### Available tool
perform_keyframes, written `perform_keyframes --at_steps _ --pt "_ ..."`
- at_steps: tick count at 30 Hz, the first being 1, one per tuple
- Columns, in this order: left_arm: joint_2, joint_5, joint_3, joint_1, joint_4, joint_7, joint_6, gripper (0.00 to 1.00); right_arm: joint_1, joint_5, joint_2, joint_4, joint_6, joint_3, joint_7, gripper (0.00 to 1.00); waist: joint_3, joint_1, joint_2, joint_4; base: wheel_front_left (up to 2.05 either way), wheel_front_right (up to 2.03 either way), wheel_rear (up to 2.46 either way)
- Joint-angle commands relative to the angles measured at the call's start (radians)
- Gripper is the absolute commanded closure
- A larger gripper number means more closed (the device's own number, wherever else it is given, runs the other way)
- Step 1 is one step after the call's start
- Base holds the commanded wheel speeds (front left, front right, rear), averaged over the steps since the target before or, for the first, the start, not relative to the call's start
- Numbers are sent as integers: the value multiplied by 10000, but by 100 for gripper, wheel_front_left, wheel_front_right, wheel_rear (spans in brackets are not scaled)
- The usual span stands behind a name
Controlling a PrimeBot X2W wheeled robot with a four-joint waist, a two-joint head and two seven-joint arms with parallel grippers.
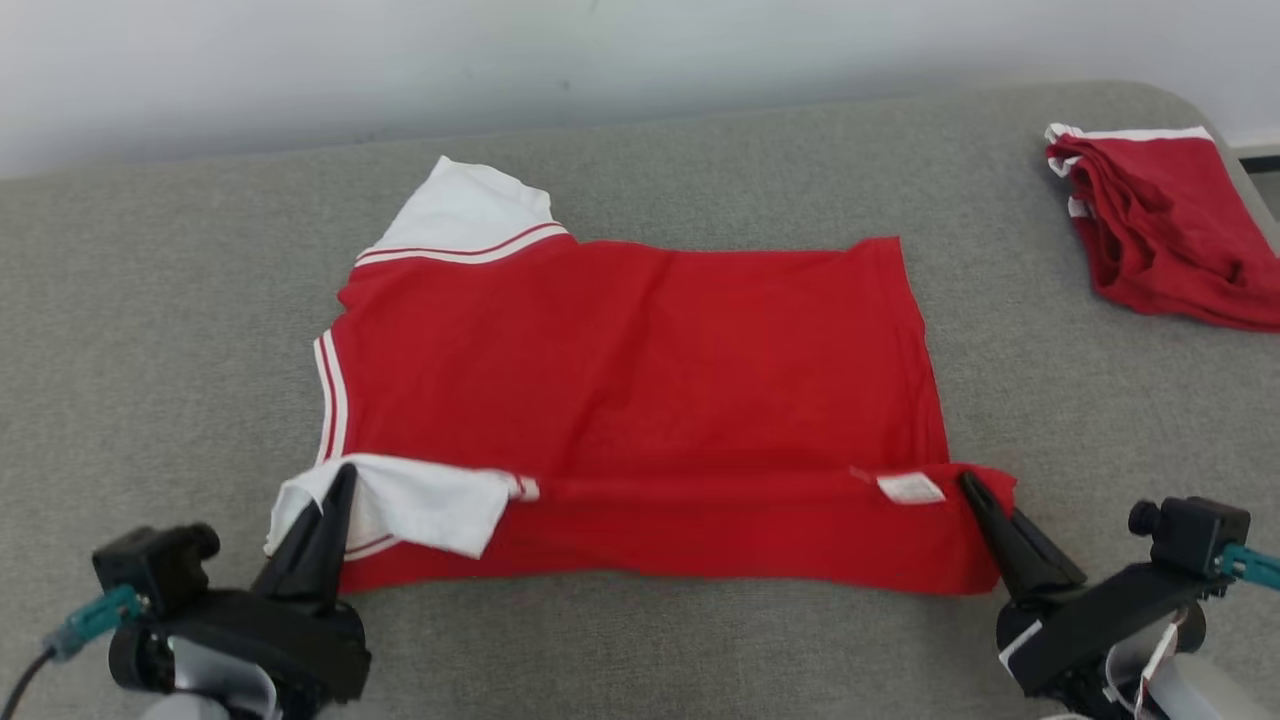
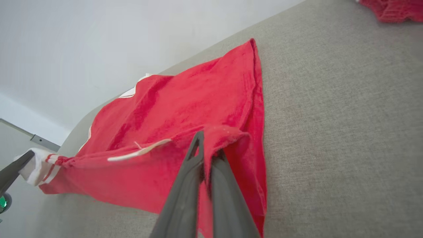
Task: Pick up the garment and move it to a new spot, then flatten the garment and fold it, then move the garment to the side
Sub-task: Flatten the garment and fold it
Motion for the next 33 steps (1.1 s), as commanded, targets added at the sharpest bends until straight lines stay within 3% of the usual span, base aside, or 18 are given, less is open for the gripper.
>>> perform_keyframes --at_steps 1,4,5,6,7,12,18,26,33 --pt "-3 -22 14 -306 348 -45 -88 100 -183 -49 123 211 -27 28 6 100 194 -2 -1 -170 0 0 0" --pt "-122 87 -37 -872 1178 -207 -151 100 -627 -73 287 667 -27 200 -13 100 245 -2 -1 -221 0 0 0" --pt "-143 147 -69 -1017 1421 -255 -186 76 -739 -146 312 808 -27 257 -88 93 250 -2 -1 -232 0 0 0" --pt "-144 239 -109 -1131 1666 -333 -212 22 -842 -191 361 924 -27 333 -156 51 245 -2 -1 -249 0 0 0" --pt "-145 317 -139 -1242 1862 -441 -205 0 -908 -231 405 1047 -27 435 -183 0 229 -2 -1 -258 0 0 0" --pt "-148 545 -109 -1397 2601 -968 -402 0 -857 -815 161 1401 -27 710 -676 0 -57 -2 -1 -136 0 0 0" --pt "-139 675 60 -710 2562 -1237 -401 0 -76 -1537 -114 1388 -27 551 -940 0 -355 -2 -1 -22 0 0 0" --pt "-100 965 -190 537 2062 -1186 -125 0 689 -1931 365 1526 -27 -73 -875 0 -358 -2 -1 -18 0 0 0" --pt "-52 1019 -248 -11 2631 -875 62 0 96 -2435 997 2211 -27 -170 -503 0 -39 -2 -1 -43 0 0 0"
